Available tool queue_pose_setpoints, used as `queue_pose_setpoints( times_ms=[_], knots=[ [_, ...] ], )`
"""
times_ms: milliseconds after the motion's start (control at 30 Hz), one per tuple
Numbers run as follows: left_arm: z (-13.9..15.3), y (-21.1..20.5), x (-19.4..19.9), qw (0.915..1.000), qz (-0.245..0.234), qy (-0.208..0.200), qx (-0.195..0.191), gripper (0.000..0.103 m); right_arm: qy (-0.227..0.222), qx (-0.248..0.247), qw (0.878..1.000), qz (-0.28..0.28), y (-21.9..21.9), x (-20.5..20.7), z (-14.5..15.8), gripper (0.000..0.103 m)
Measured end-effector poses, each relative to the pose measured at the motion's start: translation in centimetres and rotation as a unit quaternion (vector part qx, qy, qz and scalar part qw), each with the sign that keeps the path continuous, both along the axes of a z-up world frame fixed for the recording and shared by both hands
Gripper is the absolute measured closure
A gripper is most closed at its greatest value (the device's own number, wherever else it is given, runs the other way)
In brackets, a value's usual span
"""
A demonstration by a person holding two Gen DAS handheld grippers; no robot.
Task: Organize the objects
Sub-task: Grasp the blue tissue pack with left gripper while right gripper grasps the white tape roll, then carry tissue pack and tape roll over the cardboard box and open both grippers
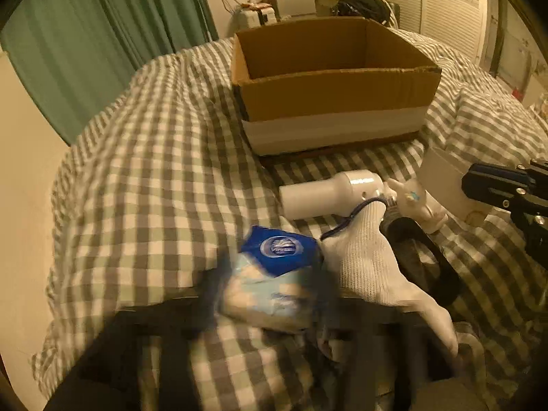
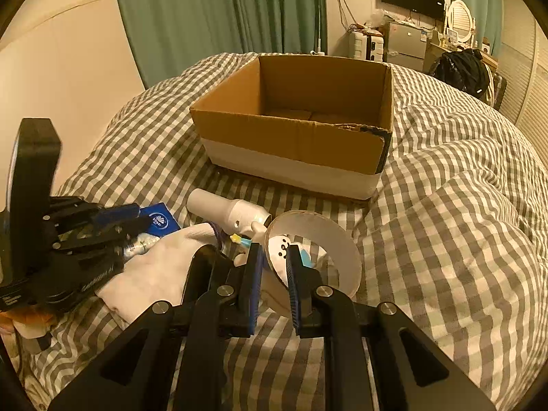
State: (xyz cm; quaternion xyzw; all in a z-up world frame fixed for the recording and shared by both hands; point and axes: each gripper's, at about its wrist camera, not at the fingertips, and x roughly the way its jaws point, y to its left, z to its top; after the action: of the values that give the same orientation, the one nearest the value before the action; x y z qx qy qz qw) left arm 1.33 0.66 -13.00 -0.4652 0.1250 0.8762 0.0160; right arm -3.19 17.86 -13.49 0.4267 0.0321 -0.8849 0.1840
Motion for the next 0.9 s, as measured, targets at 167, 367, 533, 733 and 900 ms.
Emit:
queue_pose_setpoints(
  times_ms=[167,367,533,733,900],
  knots=[
    [-0.7,-1.4,-0.6,0.9991,-0.006,-0.008,0.040,0.009,-0.003,-0.008,1.000,0.004,0.2,-0.1,-0.2,0.089],
    [-2.7,-0.5,-1.3,0.9941,-0.051,-0.043,0.085,0.042,-0.007,-0.014,1.000,0.006,0.2,-0.2,-0.5,0.089],
    [-2.9,-0.6,-1.4,0.9929,-0.042,-0.058,0.095,0.060,-0.006,-0.012,1.000,0.005,0.2,0.0,-0.3,0.089],
    [-0.3,-0.8,0.0,0.9946,-0.031,-0.027,0.095,0.062,0.010,-0.001,1.000,0.008,0.0,0.8,1.0,0.098],
    [3.4,-1.6,0.9,0.9947,-0.033,0.022,0.095,0.062,0.033,0.004,0.999,0.012,-0.1,1.8,3.3,0.098]
  ],
)
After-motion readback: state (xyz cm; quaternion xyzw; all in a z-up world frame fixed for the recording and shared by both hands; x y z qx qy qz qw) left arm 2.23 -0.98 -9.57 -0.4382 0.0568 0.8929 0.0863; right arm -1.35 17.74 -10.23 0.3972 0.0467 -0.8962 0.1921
